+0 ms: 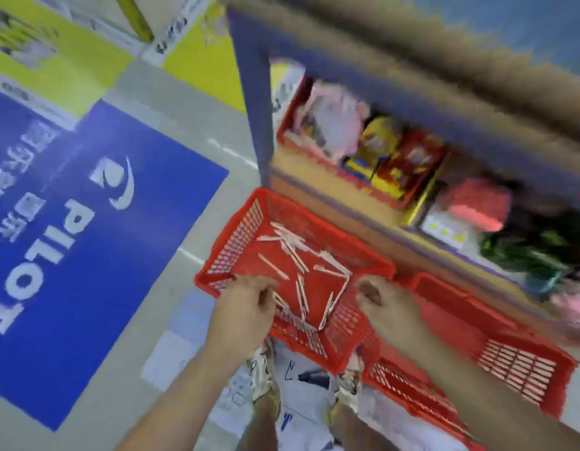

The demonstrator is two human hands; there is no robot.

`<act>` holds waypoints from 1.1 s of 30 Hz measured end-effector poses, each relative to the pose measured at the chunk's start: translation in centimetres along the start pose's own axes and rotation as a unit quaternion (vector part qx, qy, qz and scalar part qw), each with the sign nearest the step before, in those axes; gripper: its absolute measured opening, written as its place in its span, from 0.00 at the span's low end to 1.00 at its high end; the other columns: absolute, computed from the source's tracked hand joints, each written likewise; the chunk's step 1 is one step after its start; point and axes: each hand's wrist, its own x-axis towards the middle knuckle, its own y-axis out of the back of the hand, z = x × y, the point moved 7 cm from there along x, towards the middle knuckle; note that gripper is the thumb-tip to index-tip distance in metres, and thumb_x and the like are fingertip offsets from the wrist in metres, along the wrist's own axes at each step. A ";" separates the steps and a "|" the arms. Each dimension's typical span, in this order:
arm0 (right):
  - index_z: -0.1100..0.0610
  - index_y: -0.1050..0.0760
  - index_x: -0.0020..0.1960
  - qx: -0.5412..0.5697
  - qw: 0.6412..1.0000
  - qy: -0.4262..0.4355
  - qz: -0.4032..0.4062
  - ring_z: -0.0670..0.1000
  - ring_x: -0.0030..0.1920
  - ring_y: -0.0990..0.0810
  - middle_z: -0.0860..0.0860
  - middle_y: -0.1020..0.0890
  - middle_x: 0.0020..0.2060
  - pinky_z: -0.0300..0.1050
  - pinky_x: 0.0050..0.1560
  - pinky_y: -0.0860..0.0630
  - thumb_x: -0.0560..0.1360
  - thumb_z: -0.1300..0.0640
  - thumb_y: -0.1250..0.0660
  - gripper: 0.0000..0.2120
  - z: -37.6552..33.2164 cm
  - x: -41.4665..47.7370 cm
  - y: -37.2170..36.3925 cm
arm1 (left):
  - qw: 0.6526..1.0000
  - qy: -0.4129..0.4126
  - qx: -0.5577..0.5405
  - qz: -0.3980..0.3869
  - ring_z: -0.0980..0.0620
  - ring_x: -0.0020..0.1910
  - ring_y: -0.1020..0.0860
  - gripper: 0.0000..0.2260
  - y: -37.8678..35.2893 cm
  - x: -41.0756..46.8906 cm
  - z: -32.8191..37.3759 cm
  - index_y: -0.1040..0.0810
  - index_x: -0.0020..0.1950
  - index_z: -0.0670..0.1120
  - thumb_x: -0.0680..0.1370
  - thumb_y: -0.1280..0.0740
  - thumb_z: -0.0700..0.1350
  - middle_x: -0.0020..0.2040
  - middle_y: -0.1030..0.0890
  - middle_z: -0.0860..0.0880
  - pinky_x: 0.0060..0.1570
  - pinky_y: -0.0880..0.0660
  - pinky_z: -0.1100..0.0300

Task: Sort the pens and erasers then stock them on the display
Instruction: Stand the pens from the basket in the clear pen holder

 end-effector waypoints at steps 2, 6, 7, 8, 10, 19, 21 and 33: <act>0.51 0.23 0.52 -0.010 1.000 -0.015 -0.004 0.54 0.45 0.18 0.51 0.17 0.45 0.51 0.50 0.23 0.73 0.63 0.33 0.10 3.2 4.1 -4.7 | 0.999 -0.008 0.026 -0.029 0.48 0.44 0.20 0.13 -4.4 3.0 -4.2 0.18 0.53 0.52 0.74 0.37 0.40 0.46 0.17 0.50 0.43 0.27 0.59; 0.57 0.22 0.57 -0.065 0.996 0.010 0.054 0.57 0.50 0.20 0.56 0.18 0.50 0.51 0.54 0.25 0.71 0.63 0.31 0.15 9.9 12.3 -11.7 | 0.990 -0.060 0.093 -0.087 0.43 0.48 0.20 0.12 -13.5 10.0 -10.0 0.17 0.49 0.48 0.73 0.40 0.45 0.47 0.17 0.45 0.47 0.24 0.54; 0.57 0.23 0.57 -0.082 0.995 0.018 0.061 0.58 0.52 0.20 0.56 0.18 0.51 0.51 0.56 0.26 0.70 0.63 0.32 0.16 11.6 14.4 -13.1 | 0.986 -0.083 0.103 -0.099 0.42 0.48 0.20 0.14 -15.8 11.7 -11.0 0.17 0.50 0.48 0.72 0.41 0.46 0.47 0.17 0.44 0.48 0.24 0.52; 0.57 0.23 0.58 -0.098 0.993 0.016 0.066 0.58 0.54 0.21 0.56 0.19 0.53 0.49 0.57 0.27 0.70 0.63 0.32 0.17 13.2 16.5 -14.4 | 0.983 -0.097 0.109 -0.107 0.41 0.49 0.20 0.15 -17.9 13.4 -11.8 0.18 0.51 0.49 0.71 0.41 0.46 0.48 0.17 0.43 0.49 0.24 0.52; 0.57 0.25 0.62 -0.127 0.990 -0.008 0.058 0.57 0.58 0.23 0.57 0.21 0.57 0.48 0.59 0.29 0.71 0.63 0.33 0.19 16.7 20.1 -16.9 | 0.974 -0.116 0.151 -0.124 0.43 0.54 0.22 0.16 -21.9 16.8 -13.2 0.21 0.59 0.51 0.73 0.37 0.43 0.54 0.19 0.45 0.53 0.26 0.54; 0.52 0.34 0.67 -0.365 0.930 0.021 0.034 0.59 0.61 0.29 0.55 0.30 0.60 0.53 0.56 0.26 0.74 0.59 0.36 0.22 24.4 29.0 -23.0 | 0.889 -0.187 0.381 -0.172 0.44 0.74 0.48 0.35 -34.9 25.0 -17.4 0.53 0.76 0.59 0.77 0.37 0.41 0.78 0.55 0.50 0.61 0.32 0.46; 0.53 0.32 0.64 -0.408 0.911 0.039 0.042 0.59 0.61 0.32 0.56 0.31 0.60 0.52 0.55 0.27 0.75 0.58 0.36 0.18 24.0 29.6 -23.5 | 0.888 -0.200 0.382 -0.161 0.44 0.72 0.43 0.30 -35.3 25.6 -17.2 0.50 0.75 0.60 0.78 0.40 0.43 0.77 0.51 0.49 0.58 0.30 0.47; 0.58 0.35 0.61 -0.405 0.913 0.020 0.041 0.60 0.57 0.24 0.59 0.26 0.57 0.50 0.53 0.26 0.71 0.64 0.35 0.20 22.9 30.1 -23.9 | 0.875 -0.176 0.419 -0.166 0.43 0.58 0.24 0.14 -35.1 25.7 -18.1 0.32 0.66 0.44 0.81 0.44 0.45 0.60 0.24 0.45 0.48 0.26 0.52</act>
